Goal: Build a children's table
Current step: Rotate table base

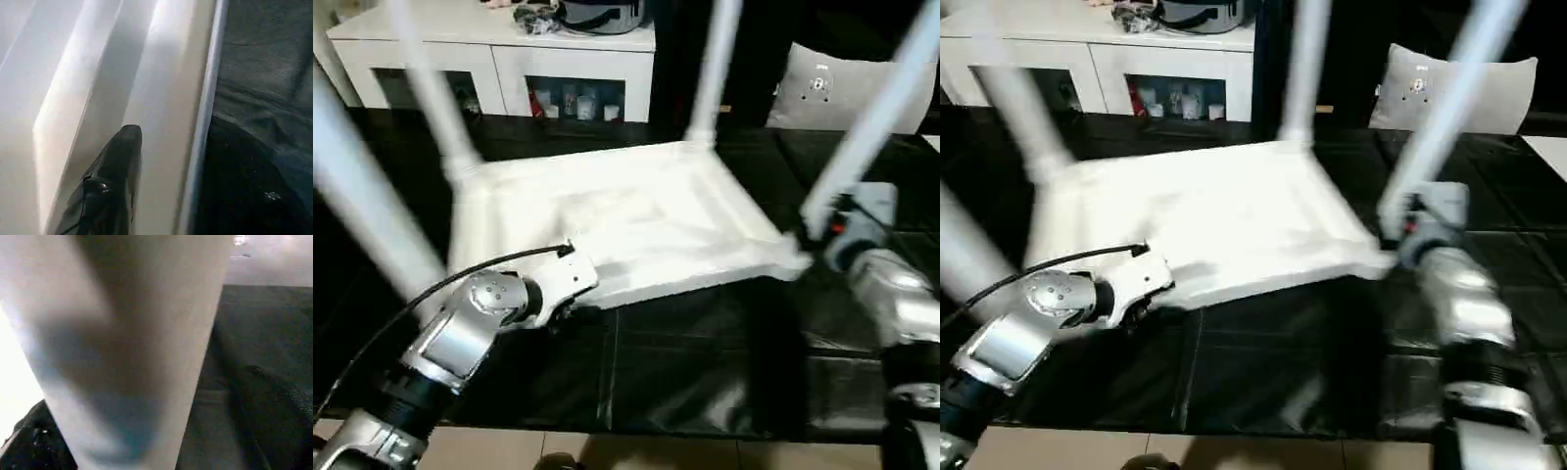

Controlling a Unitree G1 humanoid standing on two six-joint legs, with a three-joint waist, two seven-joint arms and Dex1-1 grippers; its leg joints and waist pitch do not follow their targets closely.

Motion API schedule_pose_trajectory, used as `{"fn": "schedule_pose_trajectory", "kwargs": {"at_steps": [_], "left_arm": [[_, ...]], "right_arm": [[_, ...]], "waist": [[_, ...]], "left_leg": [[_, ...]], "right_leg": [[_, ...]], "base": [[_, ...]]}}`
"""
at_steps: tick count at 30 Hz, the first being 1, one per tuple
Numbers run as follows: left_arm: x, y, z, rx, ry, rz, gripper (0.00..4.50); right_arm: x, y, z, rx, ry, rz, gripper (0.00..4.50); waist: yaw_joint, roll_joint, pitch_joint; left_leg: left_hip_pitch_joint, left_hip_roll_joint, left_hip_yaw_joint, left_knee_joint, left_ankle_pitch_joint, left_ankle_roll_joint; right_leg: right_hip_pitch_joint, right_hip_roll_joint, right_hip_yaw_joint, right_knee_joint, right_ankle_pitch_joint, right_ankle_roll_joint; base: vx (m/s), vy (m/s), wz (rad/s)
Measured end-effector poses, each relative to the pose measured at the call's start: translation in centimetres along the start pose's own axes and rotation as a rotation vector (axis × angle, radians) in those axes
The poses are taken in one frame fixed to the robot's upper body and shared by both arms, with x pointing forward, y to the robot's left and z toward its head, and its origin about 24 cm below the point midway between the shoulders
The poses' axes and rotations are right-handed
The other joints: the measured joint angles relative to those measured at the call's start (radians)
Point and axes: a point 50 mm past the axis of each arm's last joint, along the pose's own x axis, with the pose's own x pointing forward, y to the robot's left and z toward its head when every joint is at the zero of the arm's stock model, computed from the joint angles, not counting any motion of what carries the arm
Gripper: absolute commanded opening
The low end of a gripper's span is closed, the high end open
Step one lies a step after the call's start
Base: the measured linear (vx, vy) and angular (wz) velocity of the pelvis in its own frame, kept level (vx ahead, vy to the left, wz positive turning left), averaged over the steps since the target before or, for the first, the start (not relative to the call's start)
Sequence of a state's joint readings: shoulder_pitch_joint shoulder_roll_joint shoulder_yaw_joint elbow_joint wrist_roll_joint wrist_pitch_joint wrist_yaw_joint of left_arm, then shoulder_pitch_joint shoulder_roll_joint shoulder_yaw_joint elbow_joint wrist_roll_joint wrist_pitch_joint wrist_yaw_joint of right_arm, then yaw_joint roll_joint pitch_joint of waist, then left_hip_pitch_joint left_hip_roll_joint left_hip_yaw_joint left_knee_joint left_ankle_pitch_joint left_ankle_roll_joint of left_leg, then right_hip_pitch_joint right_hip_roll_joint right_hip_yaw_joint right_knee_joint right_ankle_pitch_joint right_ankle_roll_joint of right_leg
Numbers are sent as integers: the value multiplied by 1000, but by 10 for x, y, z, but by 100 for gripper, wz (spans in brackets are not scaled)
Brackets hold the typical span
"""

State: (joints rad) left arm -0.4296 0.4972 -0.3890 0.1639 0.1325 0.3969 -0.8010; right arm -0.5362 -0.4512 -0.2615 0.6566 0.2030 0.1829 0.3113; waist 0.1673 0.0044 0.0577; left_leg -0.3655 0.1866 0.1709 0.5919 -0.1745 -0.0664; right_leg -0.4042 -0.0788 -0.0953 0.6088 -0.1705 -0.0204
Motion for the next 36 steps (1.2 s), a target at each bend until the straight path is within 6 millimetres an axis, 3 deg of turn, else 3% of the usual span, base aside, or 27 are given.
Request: {"fn": "schedule_pose_trajectory", "kwargs": {"at_steps": [11, 16, 20, 21, 24, 27, 30, 32, 36], "left_arm": [[11, 20, 3, -4, -22, 250, 238], [19, 16, 9, -73, -98, 305, 238], [17, 9, 22, -185, -245, 331, 238], [14, 9, 26, -205, -283, 338, 268], [-7, 5, 23, -299, -397, 421, 277], [-24, -3, 10, -360, -419, 496, 310], [-36, -14, 3, -396, -427, 531, 315], [-44, -20, -2, -402, -419, 551, 351], [-62, -27, -9, -442, -415, 644, 381]], "right_arm": [[-12, -31, -3, -20, -6, -141, 450], [-16, -29, -10, -27, -12, -141, 450], [-14, -16, -5, -14, -71, -123, 450], [-15, -14, -1, -18, -92, -123, 450], [-26, -9, 0, -4, -151, -141, 450], [-37, -2, -9, 5, -161, -142, 450], [-49, 5, -11, -5, -164, -137, 450], [-57, 7, -14, -17, -153, -135, 450], [-75, 16, -25, -5, -129, -141, 450]], "waist": [[-4, 0, 0], [-6, 0, 0], [-20, 0, 0], [-24, 0, 0], [-31, -1, 0], [-36, -1, 0], [-38, -1, 0], [-38, -1, 0], [-48, 0, -1]], "left_leg": [[-1, 0, 0, 0, 0, 0], [-2, 0, 0, 0, 0, 0], [-3, 1, 0, 1, 0, 0], [-3, 1, 0, 0, 0, 0], [-3, 2, 0, -2, -1, 1], [-4, 2, 1, -3, -1, 1], [-4, 2, 1, -2, -1, 1], [-3, 2, 0, -3, -1, 1], [-3, 1, 0, -6, -1, 1]], "right_leg": [[0, 0, -1, -1, -1, 1], [-1, 0, -1, -1, -1, 1], [-2, 0, -2, -1, -1, 1], [-2, 0, -2, -1, -1, 1], [-2, 1, -2, -2, -3, 2], [-4, 1, -2, -2, -3, 3], [-4, 1, -2, -4, -3, 3], [-2, 2, -3, -7, -3, 3], [1, 2, -4, -17, -2, 5]], "base": [[0, 0, 0], [0, 0, 0], [0, 0, 0], [0, 0, 0], [0, 0, 0], [0, 0, 0], [0, 0, 0], [0, 0, 0], [0, 0, 0]]}}
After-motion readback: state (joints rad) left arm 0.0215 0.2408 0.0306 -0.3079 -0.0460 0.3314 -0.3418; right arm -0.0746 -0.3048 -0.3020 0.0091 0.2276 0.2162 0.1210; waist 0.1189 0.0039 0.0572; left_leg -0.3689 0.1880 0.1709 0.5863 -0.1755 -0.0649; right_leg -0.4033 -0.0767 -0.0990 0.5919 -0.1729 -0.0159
